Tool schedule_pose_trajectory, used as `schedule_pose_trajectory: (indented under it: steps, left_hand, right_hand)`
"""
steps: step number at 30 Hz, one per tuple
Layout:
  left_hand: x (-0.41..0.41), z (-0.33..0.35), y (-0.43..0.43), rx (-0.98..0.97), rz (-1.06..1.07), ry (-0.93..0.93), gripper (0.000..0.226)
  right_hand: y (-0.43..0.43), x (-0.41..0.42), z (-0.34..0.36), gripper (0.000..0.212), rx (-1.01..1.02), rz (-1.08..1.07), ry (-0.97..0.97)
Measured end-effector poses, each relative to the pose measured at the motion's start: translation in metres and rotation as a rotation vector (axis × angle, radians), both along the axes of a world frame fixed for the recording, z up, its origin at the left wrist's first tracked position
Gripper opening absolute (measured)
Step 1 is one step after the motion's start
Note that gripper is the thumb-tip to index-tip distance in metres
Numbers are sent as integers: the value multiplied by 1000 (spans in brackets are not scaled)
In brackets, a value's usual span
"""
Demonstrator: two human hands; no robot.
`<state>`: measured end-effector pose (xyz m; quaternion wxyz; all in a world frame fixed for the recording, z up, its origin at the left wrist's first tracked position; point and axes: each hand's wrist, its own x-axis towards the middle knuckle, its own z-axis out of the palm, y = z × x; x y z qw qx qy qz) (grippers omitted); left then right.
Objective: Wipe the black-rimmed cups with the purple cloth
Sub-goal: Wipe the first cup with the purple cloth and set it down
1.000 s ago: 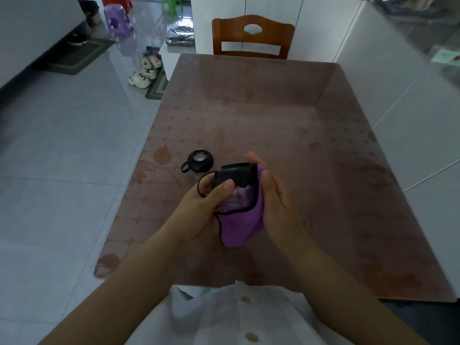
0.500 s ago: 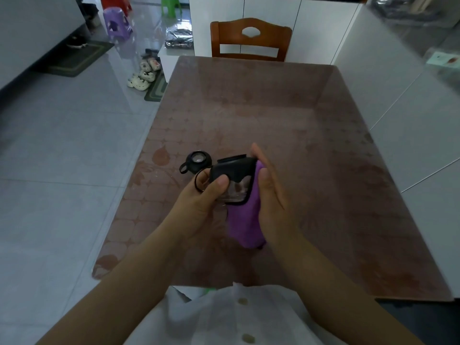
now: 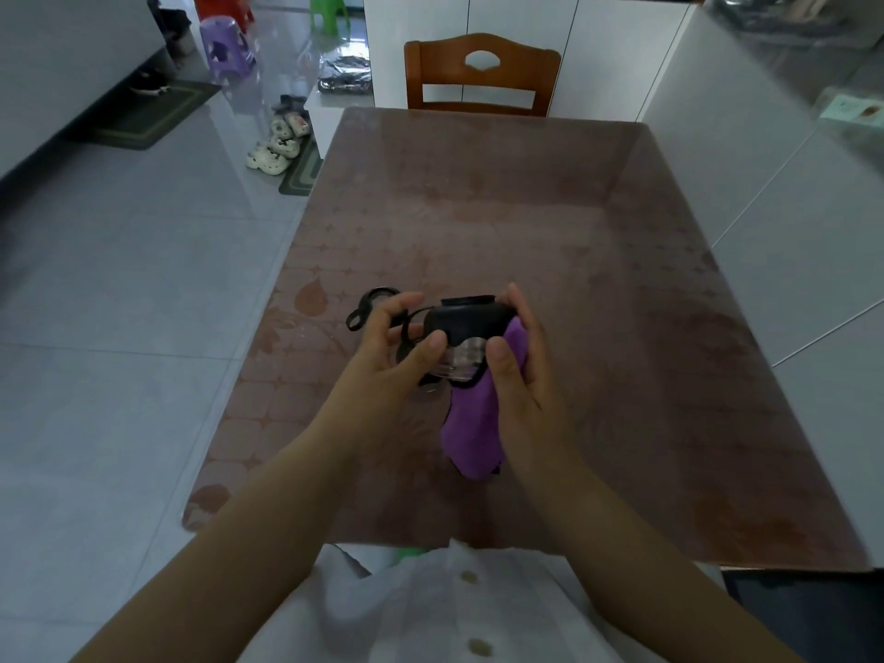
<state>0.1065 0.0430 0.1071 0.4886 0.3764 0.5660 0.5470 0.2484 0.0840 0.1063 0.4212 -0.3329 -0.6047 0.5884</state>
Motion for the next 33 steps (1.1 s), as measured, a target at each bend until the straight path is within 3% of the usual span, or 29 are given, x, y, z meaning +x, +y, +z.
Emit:
schedule_pose_trajectory:
  steps: [4, 8, 11, 15, 18, 21, 24, 27, 33]
  left_hand:
    - [16, -2, -4, -35, 7, 13, 82]
    - [14, -8, -5, -75, 102, -87, 116]
    - [4, -13, -2, -93, 128, -205, 112]
    - [-3, -20, -2, -96, 87, -204, 114]
    - [-4, -22, -4, -110, 67, -181, 109]
    - [4, -20, -6, -83, 16, -219, 101]
    - [7, -20, -4, -83, -75, -158, 70]
    - [2, -15, -3, -101, -157, -46, 35]
    - [1, -16, -3, -40, -177, 21, 70]
  right_hand:
    - [-11, -6, -2, 42, 61, 15, -27]
    - [-18, -10, -2, 36, 137, 5, -58]
    - [-14, -7, 1, 36, 95, 48, 1]
    - [-3, 1, -4, 34, -41, -15, -9]
    - [4, 7, 3, 34, -34, -61, -67]
    - [1, 0, 14, 29, 56, 61, -129]
    - [-5, -7, 14, 39, 168, 153, -174]
    - [-4, -6, 9, 36, 232, 138, -207]
    - [1, -6, 4, 37, 351, 105, -200]
